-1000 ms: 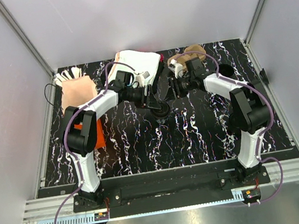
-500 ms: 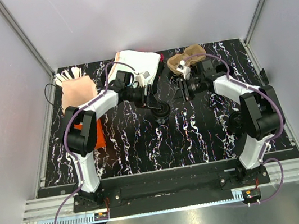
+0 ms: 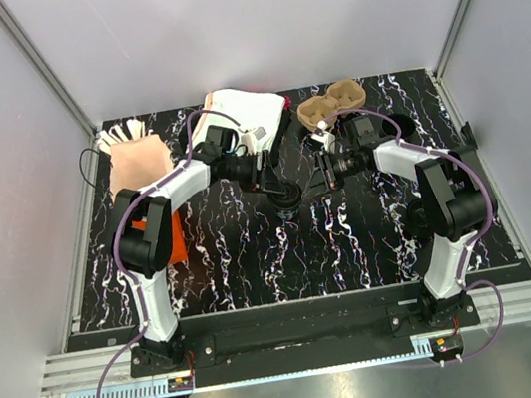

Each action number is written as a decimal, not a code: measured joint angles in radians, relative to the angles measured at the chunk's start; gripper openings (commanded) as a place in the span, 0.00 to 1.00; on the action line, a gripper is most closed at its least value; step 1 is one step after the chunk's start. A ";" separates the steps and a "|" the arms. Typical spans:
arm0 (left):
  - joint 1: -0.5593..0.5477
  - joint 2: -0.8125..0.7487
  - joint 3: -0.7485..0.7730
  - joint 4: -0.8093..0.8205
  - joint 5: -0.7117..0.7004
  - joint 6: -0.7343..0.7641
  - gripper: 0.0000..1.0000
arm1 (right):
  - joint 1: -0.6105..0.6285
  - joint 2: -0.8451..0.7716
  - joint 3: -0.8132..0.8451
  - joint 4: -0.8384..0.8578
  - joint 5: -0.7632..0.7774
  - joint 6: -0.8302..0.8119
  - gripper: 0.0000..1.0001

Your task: Pack the takeout coffee

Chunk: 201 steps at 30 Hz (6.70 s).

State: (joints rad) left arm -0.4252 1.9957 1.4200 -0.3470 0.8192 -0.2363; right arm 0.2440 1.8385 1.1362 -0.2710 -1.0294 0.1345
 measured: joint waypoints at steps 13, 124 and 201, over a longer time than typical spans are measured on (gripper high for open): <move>0.000 0.000 0.000 0.004 -0.003 0.000 0.61 | 0.020 0.037 0.000 0.015 -0.014 0.029 0.23; 0.026 -0.015 -0.037 0.145 0.045 -0.143 0.83 | 0.057 0.078 0.097 0.090 0.098 0.252 0.20; 0.057 0.033 -0.002 0.107 0.093 -0.127 0.14 | -0.050 0.150 0.215 -0.071 0.040 0.066 0.14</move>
State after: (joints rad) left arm -0.3683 2.0289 1.4181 -0.2401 0.9123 -0.3634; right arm 0.1944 1.9881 1.3514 -0.3416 -0.9894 0.2005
